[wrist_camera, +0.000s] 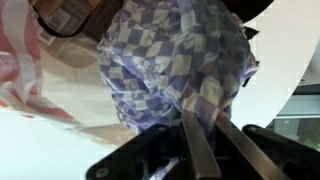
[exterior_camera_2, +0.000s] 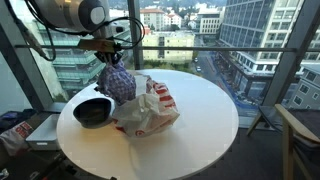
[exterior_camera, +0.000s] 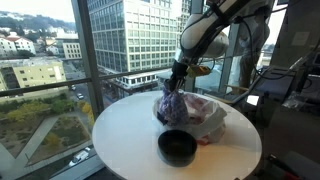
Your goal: Remove the bowl, clothing, eraser and torch from the plastic bag.
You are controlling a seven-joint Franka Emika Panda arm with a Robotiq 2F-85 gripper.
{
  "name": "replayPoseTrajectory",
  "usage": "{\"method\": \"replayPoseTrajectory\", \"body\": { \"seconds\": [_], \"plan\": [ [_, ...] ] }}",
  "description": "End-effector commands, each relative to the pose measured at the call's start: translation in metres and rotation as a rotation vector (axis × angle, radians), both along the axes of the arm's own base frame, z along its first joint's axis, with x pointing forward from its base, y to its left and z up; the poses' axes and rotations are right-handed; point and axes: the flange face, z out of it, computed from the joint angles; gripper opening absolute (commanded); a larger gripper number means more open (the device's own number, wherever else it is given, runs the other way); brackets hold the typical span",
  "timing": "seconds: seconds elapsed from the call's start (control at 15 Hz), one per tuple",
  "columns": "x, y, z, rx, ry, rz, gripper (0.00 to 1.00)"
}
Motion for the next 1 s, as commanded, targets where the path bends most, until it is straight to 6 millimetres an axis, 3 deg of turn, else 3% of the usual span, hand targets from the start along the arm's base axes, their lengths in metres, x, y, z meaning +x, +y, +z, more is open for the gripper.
{"method": "replayPoseTrajectory", "body": {
  "seconds": [0.0,0.13,0.33,0.53,0.67,0.73,0.93],
  "plan": [
    [-0.039,0.013,0.074,-0.028,-0.145,0.116,0.09],
    [-0.052,0.029,0.104,-0.035,-0.224,0.179,0.09],
    [-0.067,0.074,0.125,-0.044,-0.311,0.301,0.09],
    [-0.071,0.123,0.119,-0.07,-0.401,0.432,0.09],
    [-0.066,0.145,0.103,-0.115,-0.466,0.513,0.09],
    [-0.06,0.149,0.092,-0.135,-0.484,0.539,0.09],
    [-0.029,0.127,0.081,-0.231,-0.55,0.589,0.06]
  ]
}}
